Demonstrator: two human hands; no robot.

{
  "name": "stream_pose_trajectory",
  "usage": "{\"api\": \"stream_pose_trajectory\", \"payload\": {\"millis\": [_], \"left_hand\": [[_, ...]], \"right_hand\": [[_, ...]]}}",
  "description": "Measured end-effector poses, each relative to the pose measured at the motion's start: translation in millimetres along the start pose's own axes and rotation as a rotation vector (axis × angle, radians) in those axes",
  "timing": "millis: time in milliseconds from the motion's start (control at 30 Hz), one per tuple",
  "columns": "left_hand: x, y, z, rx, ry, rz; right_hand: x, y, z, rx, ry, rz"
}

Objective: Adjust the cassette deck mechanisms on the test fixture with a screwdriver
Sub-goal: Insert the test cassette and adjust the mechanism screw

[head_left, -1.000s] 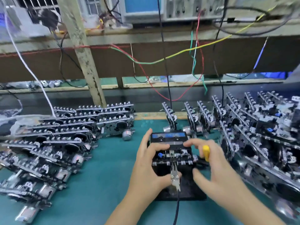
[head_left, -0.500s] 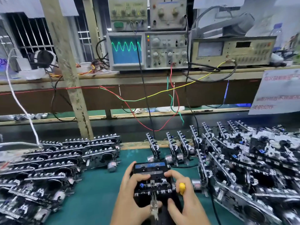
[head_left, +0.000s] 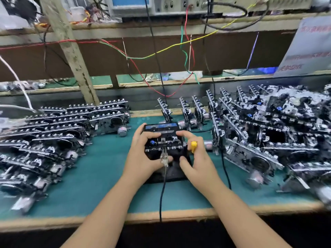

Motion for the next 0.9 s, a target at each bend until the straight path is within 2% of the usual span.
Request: {"api": "stream_pose_trajectory", "payload": {"millis": [200,500,700,900], "left_hand": [[-0.9,-0.2,-1.8,-0.012,0.013,-0.009],[-3.9,0.1,-13.0,-0.056,-0.067,0.046],[0.1,-0.2,-13.0,-0.087,-0.03,0.031],[3.0,-1.4,-18.9,-0.048,0.036,0.016]], "right_hand": [[-0.7,-2.4,1.7,-0.001,-0.005,0.011],[0.3,-4.3,12.3,-0.006,-0.013,-0.005],[3.0,-9.7,18.7,-0.105,-0.041,-0.011],[1.5,-10.9,16.3,-0.086,-0.055,-0.035]]}}
Point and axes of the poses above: each hand's wrist, its own x-axis towards the middle knuckle, its own y-axis out of the back of the hand, z = x × y, the point moved 7 cm from there along x, towards the middle knuckle, and after that the axes turned 5 degrees about z, right-handed, at the moved point
